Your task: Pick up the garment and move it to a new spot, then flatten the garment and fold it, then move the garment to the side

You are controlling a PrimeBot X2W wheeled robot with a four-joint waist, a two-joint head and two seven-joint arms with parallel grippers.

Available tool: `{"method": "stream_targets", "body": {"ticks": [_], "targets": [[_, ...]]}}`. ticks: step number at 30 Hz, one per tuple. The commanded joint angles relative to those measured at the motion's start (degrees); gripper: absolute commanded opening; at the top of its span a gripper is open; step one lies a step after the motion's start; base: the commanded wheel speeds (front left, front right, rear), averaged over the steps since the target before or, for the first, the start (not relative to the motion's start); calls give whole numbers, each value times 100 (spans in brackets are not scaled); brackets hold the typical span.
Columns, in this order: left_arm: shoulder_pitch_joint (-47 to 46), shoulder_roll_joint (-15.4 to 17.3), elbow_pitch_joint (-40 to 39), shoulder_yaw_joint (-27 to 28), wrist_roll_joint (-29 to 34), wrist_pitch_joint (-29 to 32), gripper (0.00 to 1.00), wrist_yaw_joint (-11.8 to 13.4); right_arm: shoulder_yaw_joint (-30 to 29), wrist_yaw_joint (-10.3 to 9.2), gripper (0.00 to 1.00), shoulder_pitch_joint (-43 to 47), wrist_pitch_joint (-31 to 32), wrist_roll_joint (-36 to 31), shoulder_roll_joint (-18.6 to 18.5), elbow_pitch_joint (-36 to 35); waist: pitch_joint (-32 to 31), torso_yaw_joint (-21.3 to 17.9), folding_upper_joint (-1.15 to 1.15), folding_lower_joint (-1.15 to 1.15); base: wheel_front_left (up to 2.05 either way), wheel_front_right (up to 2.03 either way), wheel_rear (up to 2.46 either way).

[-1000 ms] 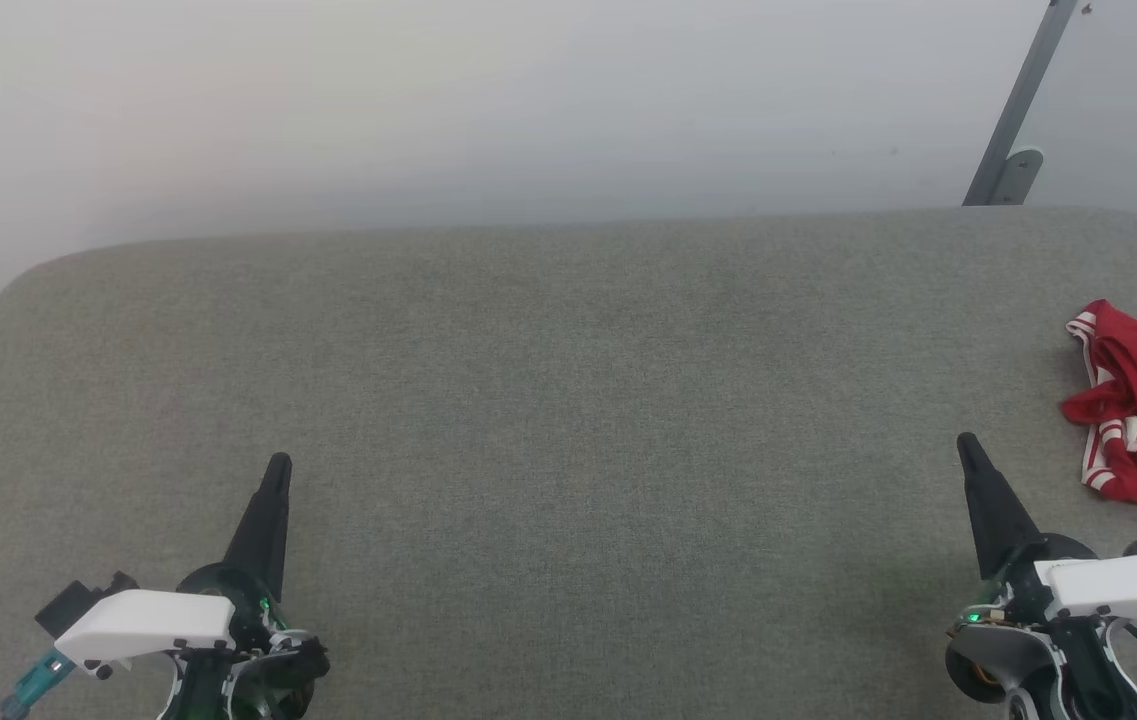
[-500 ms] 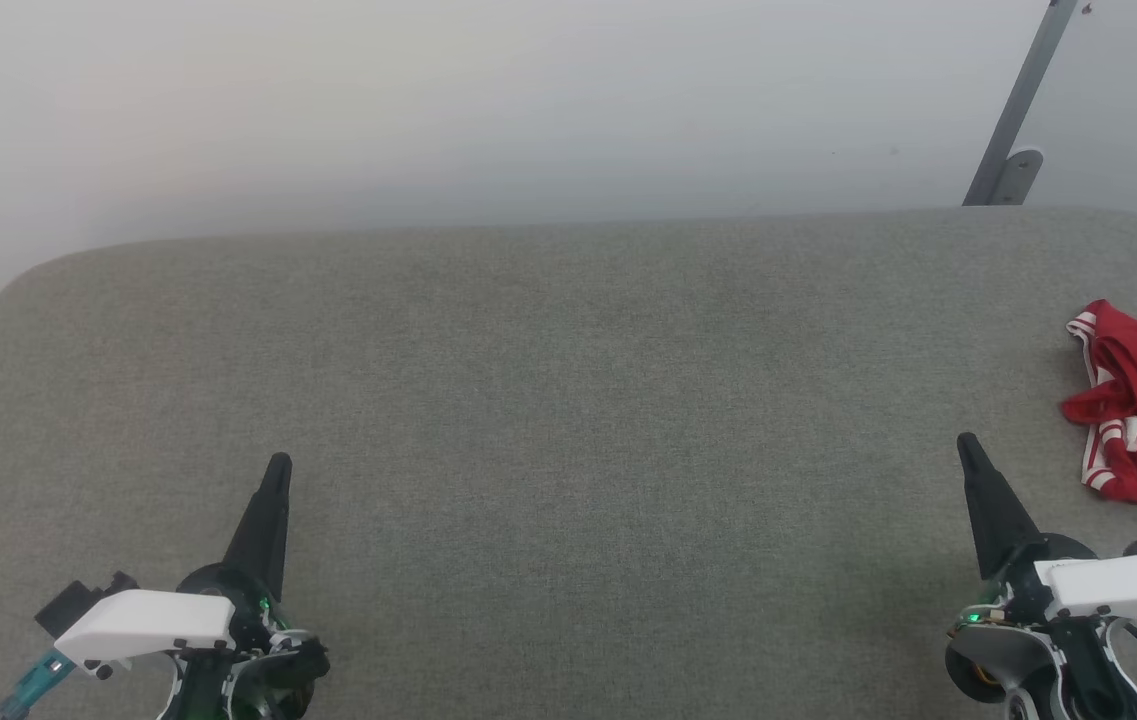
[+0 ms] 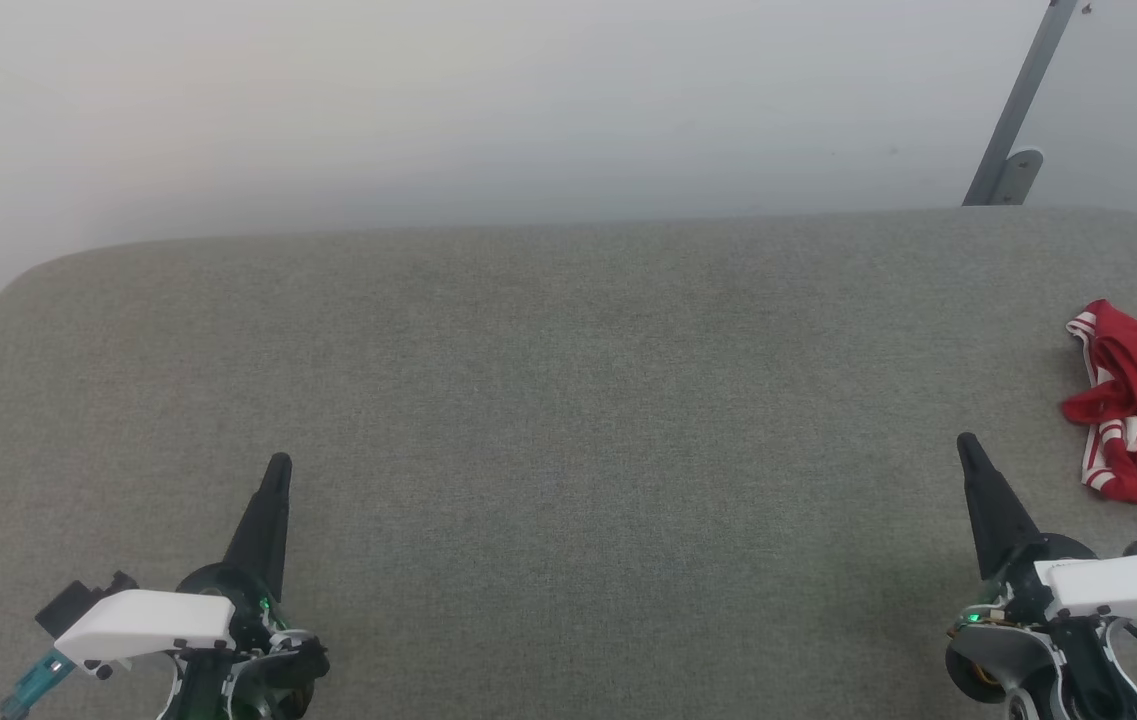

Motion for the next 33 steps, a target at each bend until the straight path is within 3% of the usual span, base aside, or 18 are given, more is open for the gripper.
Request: {"method": "stream_targets", "body": {"ticks": [1, 33], "targets": [[-64, -11, -1, -2, -22, 16, 0, 2, -1, 1, 0, 34, 12, 26, 17, -15, 0, 0, 0, 0, 0, 0, 0], [-64, -11, -1, -2, -22, 16, 0, 1, -2, 2, 0, 34, 11, 25, 17, -15, 0, 0, 0, 0, 0, 0, 0]]}}
